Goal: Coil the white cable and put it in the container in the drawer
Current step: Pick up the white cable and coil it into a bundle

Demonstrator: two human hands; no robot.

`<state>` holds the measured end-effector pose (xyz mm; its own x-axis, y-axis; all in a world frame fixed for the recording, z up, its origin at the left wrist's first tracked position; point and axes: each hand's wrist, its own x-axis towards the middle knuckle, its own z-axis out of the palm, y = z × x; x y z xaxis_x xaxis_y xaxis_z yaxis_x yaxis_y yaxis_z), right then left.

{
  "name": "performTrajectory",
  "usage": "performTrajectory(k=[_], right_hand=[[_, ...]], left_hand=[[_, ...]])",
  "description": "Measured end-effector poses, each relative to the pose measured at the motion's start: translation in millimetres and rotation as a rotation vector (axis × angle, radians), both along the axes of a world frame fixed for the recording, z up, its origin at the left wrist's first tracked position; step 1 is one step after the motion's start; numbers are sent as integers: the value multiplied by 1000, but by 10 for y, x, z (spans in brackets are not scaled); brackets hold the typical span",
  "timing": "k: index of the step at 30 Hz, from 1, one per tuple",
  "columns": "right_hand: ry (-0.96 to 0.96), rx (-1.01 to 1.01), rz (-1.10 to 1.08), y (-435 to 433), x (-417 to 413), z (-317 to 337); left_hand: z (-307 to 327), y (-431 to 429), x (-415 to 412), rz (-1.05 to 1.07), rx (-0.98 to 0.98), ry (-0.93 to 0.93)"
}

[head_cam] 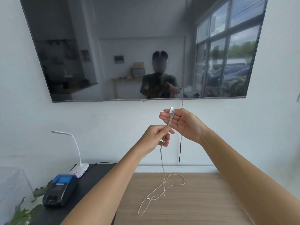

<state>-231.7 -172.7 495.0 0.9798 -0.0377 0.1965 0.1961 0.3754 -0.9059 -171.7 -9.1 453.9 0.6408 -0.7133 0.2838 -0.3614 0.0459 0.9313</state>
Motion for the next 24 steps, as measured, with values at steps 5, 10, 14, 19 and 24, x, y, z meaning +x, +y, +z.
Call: performTrajectory(k=[5, 10, 14, 19, 24], right_hand=[[-13, 99, 91, 1, -40, 68], [38, 136, 238, -21, -138, 153], [128, 21, 378, -9, -181, 65], [207, -85, 409, 1, -165, 50], [212, -52, 365, -85, -197, 106]], left_hand=[[-186, 59, 88, -234, -2, 315], [-240, 196, 283, -226, 78, 467], [157, 171, 375, -68, 177, 293], [860, 73, 281, -10, 366, -19], [1127, 21, 125, 119, 417, -174]])
